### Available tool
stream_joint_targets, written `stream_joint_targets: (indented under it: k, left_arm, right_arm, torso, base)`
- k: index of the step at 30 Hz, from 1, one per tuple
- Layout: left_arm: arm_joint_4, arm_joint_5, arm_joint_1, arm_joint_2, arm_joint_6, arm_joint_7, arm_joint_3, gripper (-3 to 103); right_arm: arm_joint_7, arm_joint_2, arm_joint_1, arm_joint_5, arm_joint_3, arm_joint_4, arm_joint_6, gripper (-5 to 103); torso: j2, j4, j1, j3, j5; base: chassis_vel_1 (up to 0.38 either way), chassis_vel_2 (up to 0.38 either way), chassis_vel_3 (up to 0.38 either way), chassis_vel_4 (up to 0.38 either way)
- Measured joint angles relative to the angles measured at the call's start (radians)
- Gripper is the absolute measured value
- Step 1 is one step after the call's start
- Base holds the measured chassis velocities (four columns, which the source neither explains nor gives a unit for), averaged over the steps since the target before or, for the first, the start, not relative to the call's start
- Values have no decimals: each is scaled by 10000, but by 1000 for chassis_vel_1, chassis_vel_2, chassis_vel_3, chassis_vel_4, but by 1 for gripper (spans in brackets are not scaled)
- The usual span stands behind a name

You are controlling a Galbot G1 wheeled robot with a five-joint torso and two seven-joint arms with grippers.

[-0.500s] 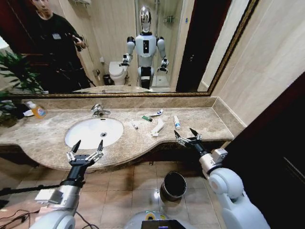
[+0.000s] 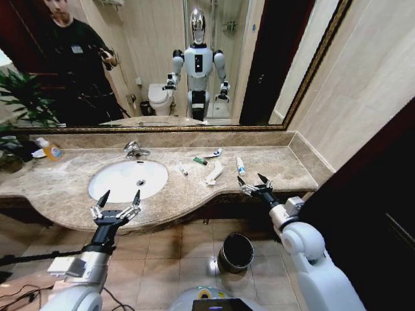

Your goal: Pick up the trash from the sink and place it in the trash bin.

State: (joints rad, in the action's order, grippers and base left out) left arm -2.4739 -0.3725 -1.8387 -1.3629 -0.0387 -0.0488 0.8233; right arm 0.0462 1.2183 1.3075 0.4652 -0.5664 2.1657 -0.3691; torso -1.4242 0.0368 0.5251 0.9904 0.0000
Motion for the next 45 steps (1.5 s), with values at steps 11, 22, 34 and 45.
stream_joint_targets:
  k: [11,22,34,45]
  left_arm:
    - [0,0,0,0,0,0,0,100]
    - [0,0,0,0,0,0,0,100]
    - [0,0,0,0,0,0,0,100]
    - [0,0,0,0,0,0,0,100]
  right_arm:
    - [146,-135,-391,69,69,-492,18,100]
    - [221,-79,-78,114,13,-246,75,100]
    - [286,-110,325,258,-58,232,105,100]
    - [165,-421,-1315,341,203,-1100,-24,100]
  torso:
    - [0,0,0,0,0]
    - [0,0,0,-1,0]
    - [0,-1,-2,-1,-1]
    - [0,0,-1,0,0]
  base:
    - [0,0,0,0]
    - [0,0,0,0]
    - [0,0,0,0]
    - [0,0,0,0]
